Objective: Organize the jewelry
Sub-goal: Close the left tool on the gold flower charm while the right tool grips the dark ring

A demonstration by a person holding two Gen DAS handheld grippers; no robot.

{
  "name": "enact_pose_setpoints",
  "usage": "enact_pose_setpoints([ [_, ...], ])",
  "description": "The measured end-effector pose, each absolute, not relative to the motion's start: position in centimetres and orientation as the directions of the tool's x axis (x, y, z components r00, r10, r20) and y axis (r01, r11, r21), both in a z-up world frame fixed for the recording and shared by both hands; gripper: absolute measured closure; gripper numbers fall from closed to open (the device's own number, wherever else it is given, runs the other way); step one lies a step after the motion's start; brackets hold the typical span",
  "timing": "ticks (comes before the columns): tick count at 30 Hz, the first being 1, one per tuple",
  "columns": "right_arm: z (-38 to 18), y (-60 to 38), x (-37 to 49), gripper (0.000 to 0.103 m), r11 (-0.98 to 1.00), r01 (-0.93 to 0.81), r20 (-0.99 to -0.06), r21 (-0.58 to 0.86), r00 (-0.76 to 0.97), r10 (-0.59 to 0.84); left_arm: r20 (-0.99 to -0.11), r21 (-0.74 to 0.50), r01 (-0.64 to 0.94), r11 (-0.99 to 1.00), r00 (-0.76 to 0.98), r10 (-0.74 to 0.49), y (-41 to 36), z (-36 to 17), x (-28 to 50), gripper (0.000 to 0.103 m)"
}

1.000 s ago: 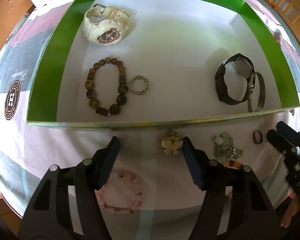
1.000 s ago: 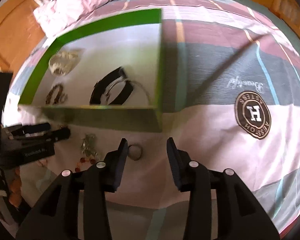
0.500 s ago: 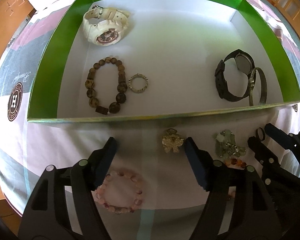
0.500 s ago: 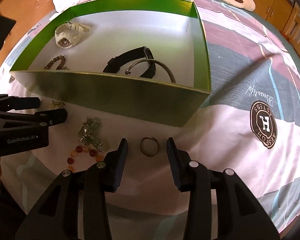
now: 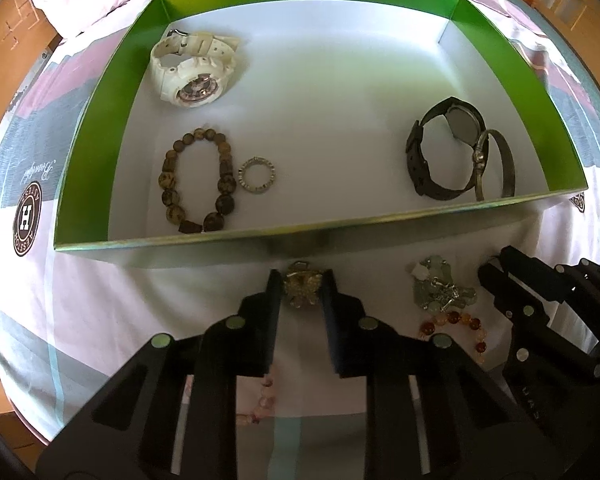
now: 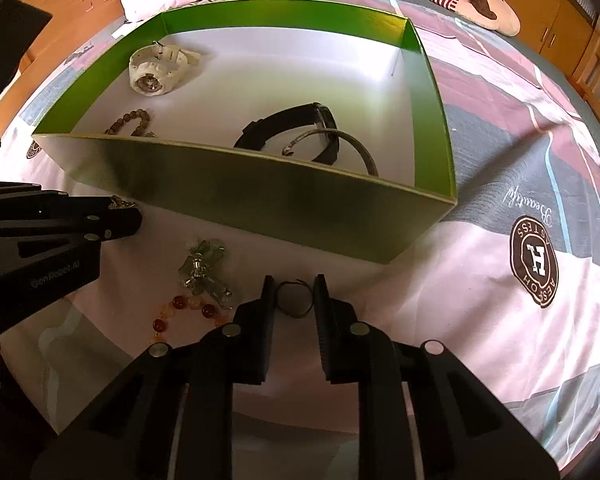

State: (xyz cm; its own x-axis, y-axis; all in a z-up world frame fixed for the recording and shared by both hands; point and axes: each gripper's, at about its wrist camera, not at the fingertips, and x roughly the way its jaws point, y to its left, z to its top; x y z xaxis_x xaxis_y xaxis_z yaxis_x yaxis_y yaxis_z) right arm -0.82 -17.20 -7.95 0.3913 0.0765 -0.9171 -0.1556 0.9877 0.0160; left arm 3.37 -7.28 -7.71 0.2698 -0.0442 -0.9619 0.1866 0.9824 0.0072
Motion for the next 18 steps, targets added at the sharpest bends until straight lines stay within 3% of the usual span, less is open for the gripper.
enact_pose_setpoints([
  [3,-8.0,-17.3,-0.9,0.084,0.988,-0.154,-0.918,0.022,0.388,0.081,-0.963,0.006,0.185,0.983,0.266,-0.044,-7.2,-7.6,3.2,0.081],
  [8,-8.1,-17.3,-0.6,0.084,0.988,-0.156,-0.919,0.019,0.386,0.078,-0.962,0.022,0.182,0.983,0.270,-0.029,-6.4,-8.4,3.6,0.062],
  [12,-8.1,-17.2,-0.6,0.084,0.988,-0.156,-0.919,0.019,0.385,0.079,-0.962,0.023,0.181,0.983,0.270,-0.028,-6.4,-8.7,3.6,0.061],
  [15,-8.1,-17.3,-0.6,0.084,0.987,-0.157,-0.919,0.018,0.386,0.078,-0.962,0.021,0.181,0.983,0.270,-0.029,-6.3,-8.8,3.7,0.051],
  [18,-8.1,-17.2,-0.7,0.083,0.987,-0.157,-0.919,0.019,0.386,0.079,-0.962,0.028,0.185,0.982,0.273,-0.024,-6.5,-9.0,3.8,0.050],
])
